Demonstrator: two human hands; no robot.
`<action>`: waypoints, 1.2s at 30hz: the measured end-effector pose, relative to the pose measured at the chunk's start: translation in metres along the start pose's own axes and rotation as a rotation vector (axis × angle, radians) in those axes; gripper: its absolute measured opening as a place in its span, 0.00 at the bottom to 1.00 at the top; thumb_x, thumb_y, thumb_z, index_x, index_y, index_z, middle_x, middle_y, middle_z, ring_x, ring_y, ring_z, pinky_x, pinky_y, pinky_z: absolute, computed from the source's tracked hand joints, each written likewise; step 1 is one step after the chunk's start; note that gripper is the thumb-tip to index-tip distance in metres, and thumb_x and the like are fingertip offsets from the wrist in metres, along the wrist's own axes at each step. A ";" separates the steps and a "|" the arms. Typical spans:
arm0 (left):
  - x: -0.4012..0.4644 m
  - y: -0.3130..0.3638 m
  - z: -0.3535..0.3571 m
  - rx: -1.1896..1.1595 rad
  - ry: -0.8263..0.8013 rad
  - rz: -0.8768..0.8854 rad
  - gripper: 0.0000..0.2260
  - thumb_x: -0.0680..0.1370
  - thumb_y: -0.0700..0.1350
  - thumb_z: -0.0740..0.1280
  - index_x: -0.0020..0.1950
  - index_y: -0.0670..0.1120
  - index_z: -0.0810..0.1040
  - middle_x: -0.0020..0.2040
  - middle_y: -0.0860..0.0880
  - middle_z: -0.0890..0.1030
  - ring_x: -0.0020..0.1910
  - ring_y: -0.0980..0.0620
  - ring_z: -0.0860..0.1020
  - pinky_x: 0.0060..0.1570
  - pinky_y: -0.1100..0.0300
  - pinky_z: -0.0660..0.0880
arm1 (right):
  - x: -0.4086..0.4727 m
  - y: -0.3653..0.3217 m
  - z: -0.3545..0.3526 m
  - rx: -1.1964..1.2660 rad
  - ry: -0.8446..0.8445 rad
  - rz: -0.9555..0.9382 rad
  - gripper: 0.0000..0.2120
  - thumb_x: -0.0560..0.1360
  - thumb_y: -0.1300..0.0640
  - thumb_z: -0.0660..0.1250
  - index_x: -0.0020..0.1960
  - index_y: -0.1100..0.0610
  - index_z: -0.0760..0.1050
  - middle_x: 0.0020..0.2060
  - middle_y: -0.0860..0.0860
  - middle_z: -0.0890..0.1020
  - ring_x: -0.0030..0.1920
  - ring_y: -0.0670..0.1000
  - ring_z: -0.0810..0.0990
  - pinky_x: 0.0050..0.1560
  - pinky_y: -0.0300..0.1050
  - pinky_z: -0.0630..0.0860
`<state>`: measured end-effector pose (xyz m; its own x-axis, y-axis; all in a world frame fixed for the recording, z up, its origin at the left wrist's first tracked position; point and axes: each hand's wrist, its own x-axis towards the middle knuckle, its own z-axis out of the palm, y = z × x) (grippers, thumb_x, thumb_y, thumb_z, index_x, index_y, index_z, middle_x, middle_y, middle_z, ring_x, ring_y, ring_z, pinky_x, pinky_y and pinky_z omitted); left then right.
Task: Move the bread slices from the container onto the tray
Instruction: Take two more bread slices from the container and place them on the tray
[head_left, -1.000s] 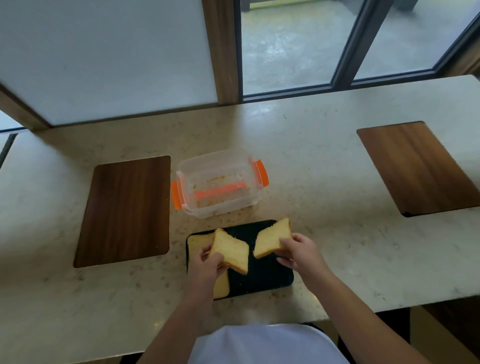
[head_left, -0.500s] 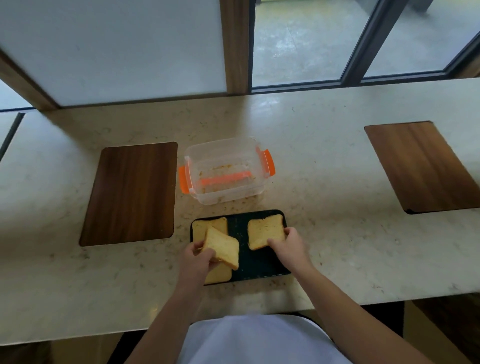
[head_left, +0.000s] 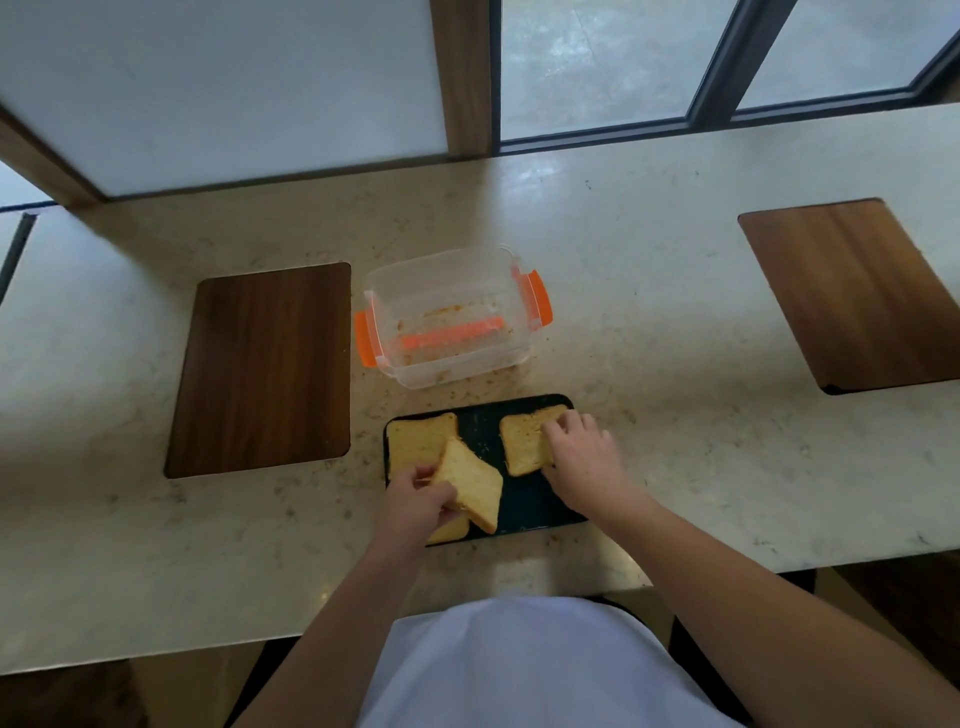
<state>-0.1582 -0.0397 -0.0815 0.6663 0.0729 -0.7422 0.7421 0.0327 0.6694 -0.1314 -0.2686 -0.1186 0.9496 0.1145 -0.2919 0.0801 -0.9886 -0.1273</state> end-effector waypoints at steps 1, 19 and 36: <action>0.001 -0.001 0.000 0.005 -0.003 -0.011 0.21 0.75 0.32 0.67 0.67 0.43 0.72 0.61 0.41 0.75 0.56 0.44 0.80 0.51 0.52 0.82 | 0.001 0.000 0.000 -0.004 0.001 0.002 0.25 0.74 0.50 0.71 0.67 0.56 0.69 0.63 0.56 0.74 0.61 0.58 0.72 0.56 0.53 0.74; 0.001 -0.002 0.013 -0.096 -0.152 -0.093 0.19 0.73 0.28 0.70 0.60 0.42 0.73 0.61 0.37 0.76 0.57 0.39 0.80 0.54 0.48 0.81 | -0.012 -0.002 -0.019 0.720 -0.012 0.338 0.19 0.78 0.50 0.68 0.66 0.56 0.74 0.58 0.51 0.78 0.56 0.50 0.77 0.56 0.48 0.77; 0.007 -0.024 0.055 0.566 -0.056 0.233 0.09 0.79 0.44 0.69 0.59 0.48 0.79 0.51 0.52 0.82 0.50 0.55 0.80 0.53 0.50 0.81 | -0.034 0.022 0.002 0.951 -0.121 0.513 0.10 0.77 0.56 0.71 0.59 0.53 0.78 0.50 0.48 0.83 0.48 0.47 0.81 0.43 0.43 0.79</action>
<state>-0.1673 -0.0947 -0.1042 0.8071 -0.0383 -0.5891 0.4899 -0.5133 0.7046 -0.1620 -0.2945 -0.1135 0.7627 -0.2301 -0.6044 -0.6345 -0.4471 -0.6304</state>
